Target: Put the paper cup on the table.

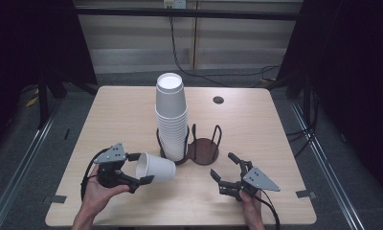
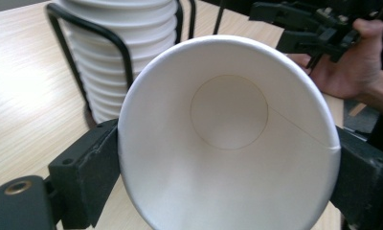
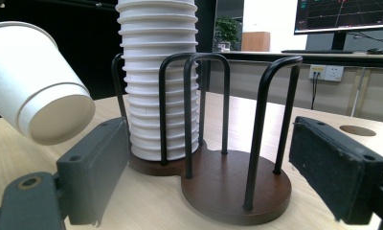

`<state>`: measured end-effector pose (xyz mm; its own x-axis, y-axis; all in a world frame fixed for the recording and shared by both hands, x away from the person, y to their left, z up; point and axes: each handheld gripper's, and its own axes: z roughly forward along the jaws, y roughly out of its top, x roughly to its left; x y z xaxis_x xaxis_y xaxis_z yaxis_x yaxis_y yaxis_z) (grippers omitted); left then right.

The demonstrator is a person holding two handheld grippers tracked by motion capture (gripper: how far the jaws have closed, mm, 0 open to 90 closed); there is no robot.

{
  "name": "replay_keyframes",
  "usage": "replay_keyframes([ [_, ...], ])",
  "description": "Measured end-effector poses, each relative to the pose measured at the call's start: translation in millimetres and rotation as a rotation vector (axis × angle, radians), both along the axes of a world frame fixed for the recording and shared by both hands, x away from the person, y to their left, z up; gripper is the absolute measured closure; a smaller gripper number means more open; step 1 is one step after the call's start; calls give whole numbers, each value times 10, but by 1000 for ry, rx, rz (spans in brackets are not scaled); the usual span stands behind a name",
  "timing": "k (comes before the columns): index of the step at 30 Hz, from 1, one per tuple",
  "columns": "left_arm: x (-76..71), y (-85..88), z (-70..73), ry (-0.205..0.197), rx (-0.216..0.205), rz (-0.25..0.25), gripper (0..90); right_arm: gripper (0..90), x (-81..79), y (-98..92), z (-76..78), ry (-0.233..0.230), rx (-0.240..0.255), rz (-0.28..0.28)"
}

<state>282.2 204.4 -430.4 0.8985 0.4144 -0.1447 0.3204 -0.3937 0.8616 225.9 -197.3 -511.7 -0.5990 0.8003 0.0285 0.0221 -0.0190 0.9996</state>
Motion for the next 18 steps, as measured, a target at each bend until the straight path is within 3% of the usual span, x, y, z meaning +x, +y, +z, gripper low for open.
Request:
replay_keyframes([
  [12, 110, 153, 3, 31, 22, 58, 99, 132, 0, 0, 0, 0, 0, 0],
  [18, 179, 172, 105, 39, 81, 87, 97, 131, 1, 0, 0, -1, 0, -1],
])
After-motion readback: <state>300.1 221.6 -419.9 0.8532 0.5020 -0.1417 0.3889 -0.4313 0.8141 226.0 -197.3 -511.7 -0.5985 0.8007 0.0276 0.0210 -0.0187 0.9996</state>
